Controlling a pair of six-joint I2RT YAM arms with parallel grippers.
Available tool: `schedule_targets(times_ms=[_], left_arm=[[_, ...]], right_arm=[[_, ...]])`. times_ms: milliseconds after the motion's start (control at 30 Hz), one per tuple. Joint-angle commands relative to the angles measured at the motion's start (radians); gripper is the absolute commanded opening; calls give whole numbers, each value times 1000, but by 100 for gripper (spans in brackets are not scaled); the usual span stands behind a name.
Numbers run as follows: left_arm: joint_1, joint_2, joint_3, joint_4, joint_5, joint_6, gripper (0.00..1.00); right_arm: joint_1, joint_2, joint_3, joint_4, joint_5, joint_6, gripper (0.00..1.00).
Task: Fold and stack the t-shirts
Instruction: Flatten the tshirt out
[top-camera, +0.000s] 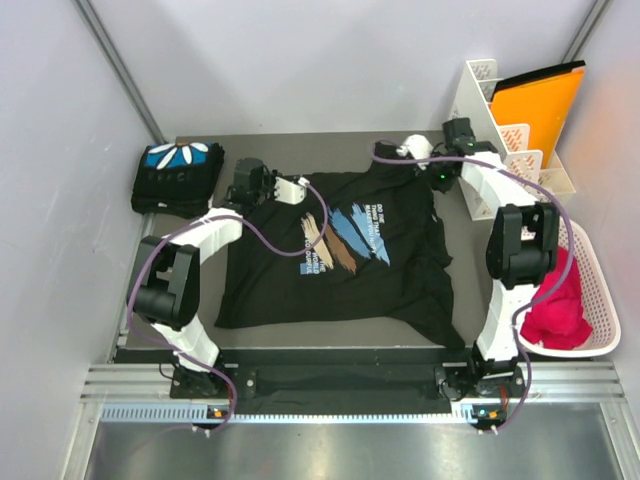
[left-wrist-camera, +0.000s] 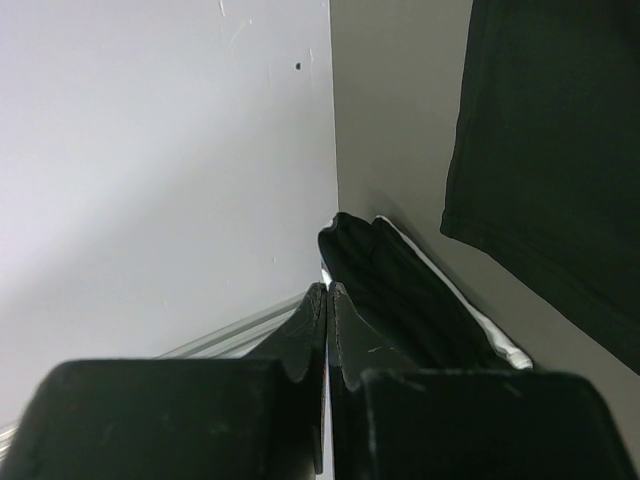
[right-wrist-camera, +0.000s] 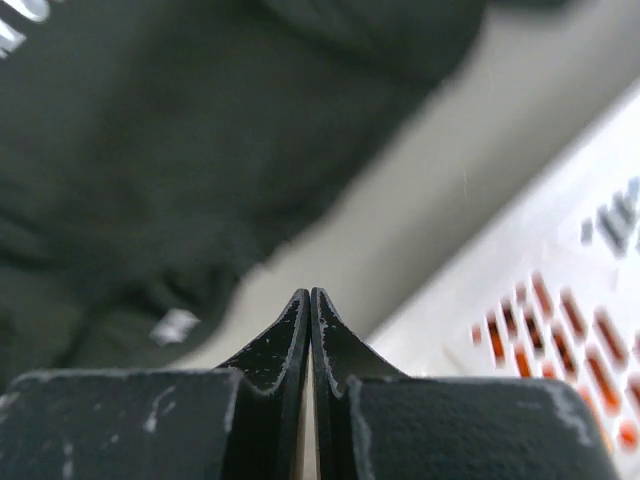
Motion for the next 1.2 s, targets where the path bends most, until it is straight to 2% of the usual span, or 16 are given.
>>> schedule_targets(times_ms=[0,200,367,467,533,600,700,1000,1167], left_arm=[[-4,-31,8,-12,-1,6,0],[13,12,24,17,37,3,0],[22,136,80,81,26,-2,0],[24,233,183,91,-27,-78,0],[24,297,296,-12,-58,-182,0],[24,337,341,-34,-67,-251,0],[24,363,386,-63,-69,-279,0],[29,441,416,-11,-132,-239,0],[29,471,439,26,-178,-232,0]], right_arm=[[74,20,96,-37,21,-34,0],[111,38,124,-48,112,-49,0],[116,41,112,-46,120,-79,0],[116,66,141,-45,127,-92,0],[114,80,164,-31,126,-51,0],[114,90,198,-17,103,-2,0],[116,104,207,30,90,57,0],[119,277,307,168,250,98,0],[122,322,340,321,397,126,0]])
